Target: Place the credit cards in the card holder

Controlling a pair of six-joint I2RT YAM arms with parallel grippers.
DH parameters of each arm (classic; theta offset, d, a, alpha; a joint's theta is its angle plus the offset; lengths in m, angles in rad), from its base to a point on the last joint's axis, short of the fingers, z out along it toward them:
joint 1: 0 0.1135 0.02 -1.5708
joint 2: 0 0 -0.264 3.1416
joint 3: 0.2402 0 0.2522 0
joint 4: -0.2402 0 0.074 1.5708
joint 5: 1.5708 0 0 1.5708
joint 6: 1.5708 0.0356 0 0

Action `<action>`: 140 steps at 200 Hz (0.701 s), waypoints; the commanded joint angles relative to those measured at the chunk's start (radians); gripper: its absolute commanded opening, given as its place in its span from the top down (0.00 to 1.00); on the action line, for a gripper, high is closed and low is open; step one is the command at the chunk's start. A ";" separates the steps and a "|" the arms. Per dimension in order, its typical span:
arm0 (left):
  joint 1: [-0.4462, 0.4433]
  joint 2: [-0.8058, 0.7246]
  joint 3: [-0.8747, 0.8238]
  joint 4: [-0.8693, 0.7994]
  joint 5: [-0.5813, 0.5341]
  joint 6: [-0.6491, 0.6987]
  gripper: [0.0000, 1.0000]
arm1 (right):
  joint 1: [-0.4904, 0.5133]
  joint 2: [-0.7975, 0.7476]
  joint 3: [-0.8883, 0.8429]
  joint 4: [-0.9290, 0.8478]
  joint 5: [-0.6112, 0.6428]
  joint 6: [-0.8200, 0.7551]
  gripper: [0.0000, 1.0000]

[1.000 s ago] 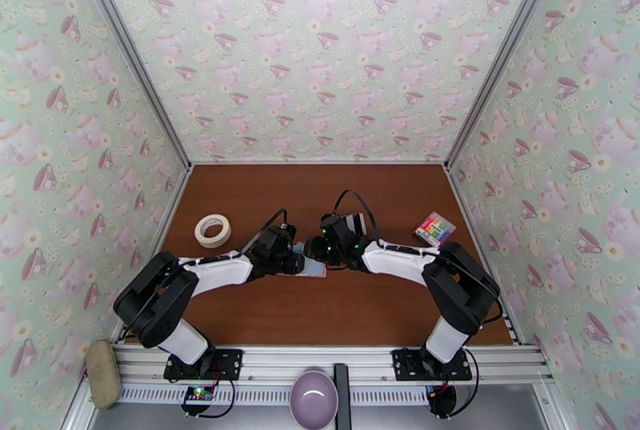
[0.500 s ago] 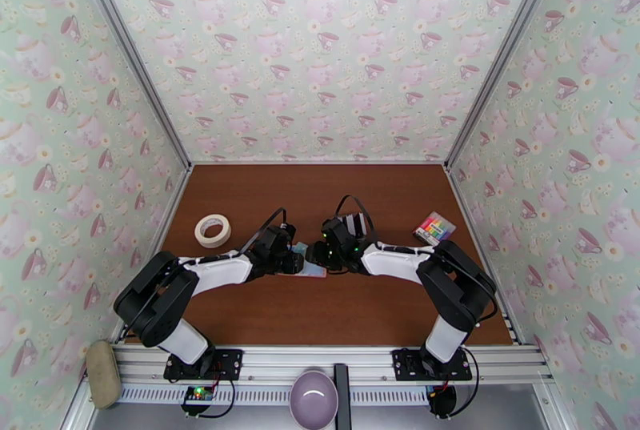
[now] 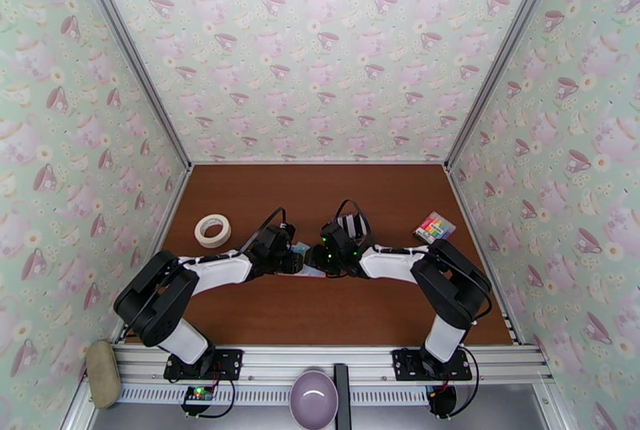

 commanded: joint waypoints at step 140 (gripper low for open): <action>0.007 0.022 -0.067 -0.088 0.011 -0.011 0.53 | 0.012 -0.015 -0.021 0.167 -0.019 0.101 0.57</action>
